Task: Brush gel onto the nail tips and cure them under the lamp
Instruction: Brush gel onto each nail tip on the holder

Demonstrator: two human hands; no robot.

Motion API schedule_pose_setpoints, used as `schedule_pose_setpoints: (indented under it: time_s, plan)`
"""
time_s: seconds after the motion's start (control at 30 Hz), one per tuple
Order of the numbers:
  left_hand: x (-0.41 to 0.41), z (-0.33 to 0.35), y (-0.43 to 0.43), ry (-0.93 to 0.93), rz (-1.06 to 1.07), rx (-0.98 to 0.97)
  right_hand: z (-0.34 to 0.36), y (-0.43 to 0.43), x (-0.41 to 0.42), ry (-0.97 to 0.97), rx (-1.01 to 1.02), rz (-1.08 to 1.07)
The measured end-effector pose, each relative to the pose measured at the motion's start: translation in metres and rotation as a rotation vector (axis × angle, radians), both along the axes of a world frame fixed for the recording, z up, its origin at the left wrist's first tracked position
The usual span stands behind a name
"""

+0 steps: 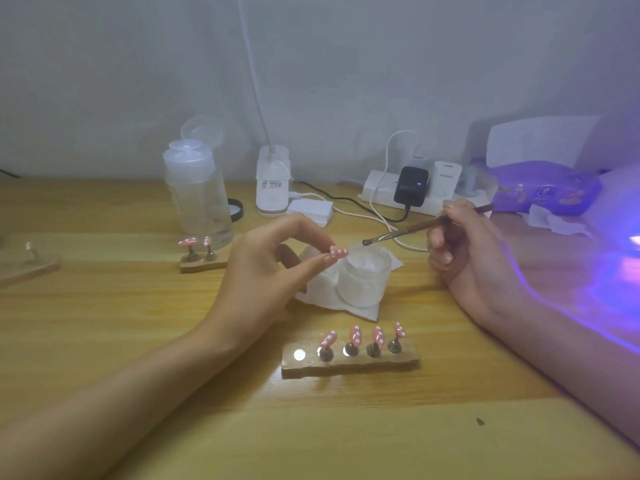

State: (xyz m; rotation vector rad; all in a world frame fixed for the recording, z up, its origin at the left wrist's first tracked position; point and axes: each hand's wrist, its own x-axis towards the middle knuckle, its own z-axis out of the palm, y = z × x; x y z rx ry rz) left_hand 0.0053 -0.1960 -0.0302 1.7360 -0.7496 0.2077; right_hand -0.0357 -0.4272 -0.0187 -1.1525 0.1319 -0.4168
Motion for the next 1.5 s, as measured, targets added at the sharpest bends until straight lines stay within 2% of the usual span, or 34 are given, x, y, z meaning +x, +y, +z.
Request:
schedule_pose_setpoints:
  time_s: [0.53, 0.67, 0.83, 0.97, 1.33, 1.5]
  plan:
    - [-0.0008, -0.0013, -0.0022, -0.041, -0.012, 0.082, 0.0019, 0.0054, -0.0042, -0.036, -0.174, 0.077]
    - [-0.0003, -0.0020, -0.0016, -0.066, -0.004, 0.100, 0.0010, 0.0037, -0.0033, -0.015, -0.118, 0.025]
    - [0.0003, -0.0037, -0.0015, -0.102, 0.019, 0.132, 0.0012, 0.0057, -0.0038, -0.028, -0.186, 0.068]
    - [0.0002, -0.0039, -0.0008, -0.123, 0.025, 0.137, 0.0012, 0.0037, -0.0035, -0.014, -0.135, 0.036]
    - [0.0000, -0.0031, -0.0011, -0.139, 0.016, 0.150, 0.0001, 0.0050, -0.0033, -0.043, -0.181, 0.095]
    - [-0.0005, -0.0032, -0.0011, -0.144, 0.015, 0.149, -0.0003, 0.0030, -0.0027, -0.024, -0.157, 0.032]
